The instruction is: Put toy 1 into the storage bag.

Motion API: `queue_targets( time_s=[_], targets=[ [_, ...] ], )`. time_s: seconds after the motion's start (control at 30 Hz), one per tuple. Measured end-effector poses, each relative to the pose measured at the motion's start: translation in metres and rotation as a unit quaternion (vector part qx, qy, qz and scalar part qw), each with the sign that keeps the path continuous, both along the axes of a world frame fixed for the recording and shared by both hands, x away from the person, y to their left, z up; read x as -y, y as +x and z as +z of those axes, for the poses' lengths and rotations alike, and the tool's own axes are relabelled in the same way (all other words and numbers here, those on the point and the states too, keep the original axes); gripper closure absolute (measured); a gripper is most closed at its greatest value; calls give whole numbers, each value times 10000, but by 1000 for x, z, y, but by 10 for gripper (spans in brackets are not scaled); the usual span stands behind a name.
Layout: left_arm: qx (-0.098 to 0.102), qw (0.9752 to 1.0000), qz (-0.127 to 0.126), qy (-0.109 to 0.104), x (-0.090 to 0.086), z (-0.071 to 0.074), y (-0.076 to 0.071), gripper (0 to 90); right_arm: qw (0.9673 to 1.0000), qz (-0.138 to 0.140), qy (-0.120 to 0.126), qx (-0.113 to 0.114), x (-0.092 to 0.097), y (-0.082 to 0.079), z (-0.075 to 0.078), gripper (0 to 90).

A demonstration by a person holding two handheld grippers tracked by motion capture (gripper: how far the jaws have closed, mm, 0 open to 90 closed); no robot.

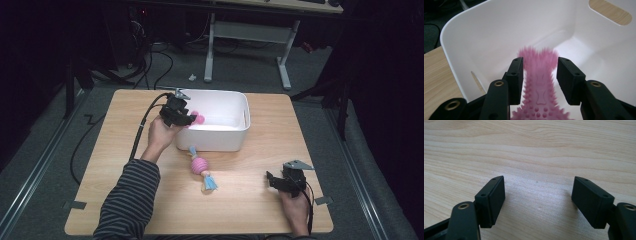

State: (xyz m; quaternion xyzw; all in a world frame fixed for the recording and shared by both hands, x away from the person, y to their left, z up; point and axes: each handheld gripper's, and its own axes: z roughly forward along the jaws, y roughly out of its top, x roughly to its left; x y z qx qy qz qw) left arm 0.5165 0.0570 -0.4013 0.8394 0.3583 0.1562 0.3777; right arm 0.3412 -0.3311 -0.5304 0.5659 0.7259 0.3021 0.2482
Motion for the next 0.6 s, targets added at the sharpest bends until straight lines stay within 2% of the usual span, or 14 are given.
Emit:
queue_targets(
  time_s=[0.1,0.37,0.47,0.6],
  targets=[
    [13,10000,-12,10,0,1,-2,566,10000,6,-2,0,0,0,0,270],
    [82,9999,-47,-68,-1,4,-6,457,10000,9,-3,-1,0,0,0,269],
    [172,9995,-14,-274,-7,8,-12,407,10000,11,-3,-1,0,0,0,269],
    [225,9991,36,-371,-16,11,-17,381,10000,10,-1,-2,0,0,0,269]
  ],
)
